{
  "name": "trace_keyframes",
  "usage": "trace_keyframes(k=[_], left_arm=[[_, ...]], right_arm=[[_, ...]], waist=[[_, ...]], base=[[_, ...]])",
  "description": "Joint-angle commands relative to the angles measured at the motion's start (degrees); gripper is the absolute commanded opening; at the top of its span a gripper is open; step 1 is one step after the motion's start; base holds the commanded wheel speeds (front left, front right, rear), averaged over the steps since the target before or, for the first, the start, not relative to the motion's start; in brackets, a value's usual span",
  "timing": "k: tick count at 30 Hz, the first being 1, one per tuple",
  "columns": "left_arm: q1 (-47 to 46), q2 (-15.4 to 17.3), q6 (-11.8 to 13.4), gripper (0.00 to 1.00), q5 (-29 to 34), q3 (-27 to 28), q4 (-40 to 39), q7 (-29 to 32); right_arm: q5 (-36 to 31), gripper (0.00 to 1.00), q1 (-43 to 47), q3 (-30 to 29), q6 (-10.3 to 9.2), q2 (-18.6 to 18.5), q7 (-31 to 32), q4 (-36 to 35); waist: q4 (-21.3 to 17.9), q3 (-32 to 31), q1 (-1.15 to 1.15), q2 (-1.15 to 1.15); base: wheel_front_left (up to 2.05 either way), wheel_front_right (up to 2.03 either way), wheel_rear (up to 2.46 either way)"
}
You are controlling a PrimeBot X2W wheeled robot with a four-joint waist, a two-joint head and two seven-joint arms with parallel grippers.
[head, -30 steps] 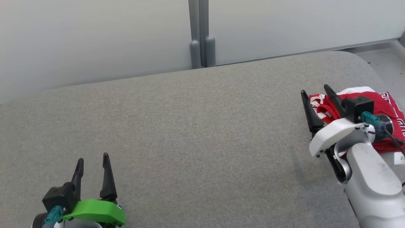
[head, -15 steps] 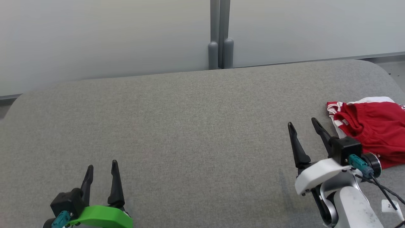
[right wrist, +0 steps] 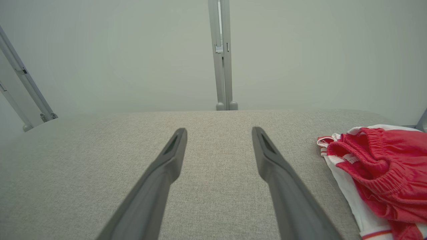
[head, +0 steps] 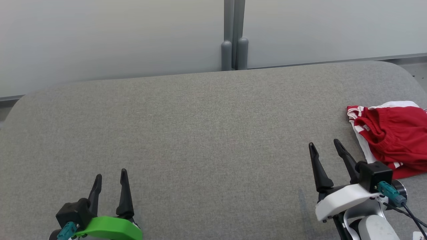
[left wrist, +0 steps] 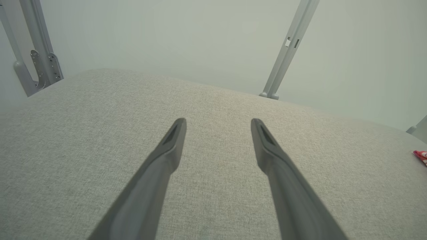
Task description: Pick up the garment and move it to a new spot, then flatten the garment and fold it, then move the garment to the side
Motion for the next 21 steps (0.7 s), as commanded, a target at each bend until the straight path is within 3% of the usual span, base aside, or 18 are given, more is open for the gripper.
trace_keyframes(k=[1, 21], left_arm=[[-0.85, -0.05, -0.14, 1.0, 0.52, 0.05, -0.01, -0.45], [-1.85, -0.81, -0.4, 1.0, 3.21, 0.57, -0.35, -0.43]], right_arm=[[0.6, 1.0, 0.77, -0.05, -0.02, -0.05, -0.42, -0.35], [0.67, 1.0, 0.13, -0.3, -0.01, -0.04, -0.25, -0.69]], waist=[[0.0, 0.01, 0.0, 0.62], [0.07, 0.57, 0.0, 0.62]], base=[[0.0, 0.0, 0.0], [0.0, 0.0, 0.0]])
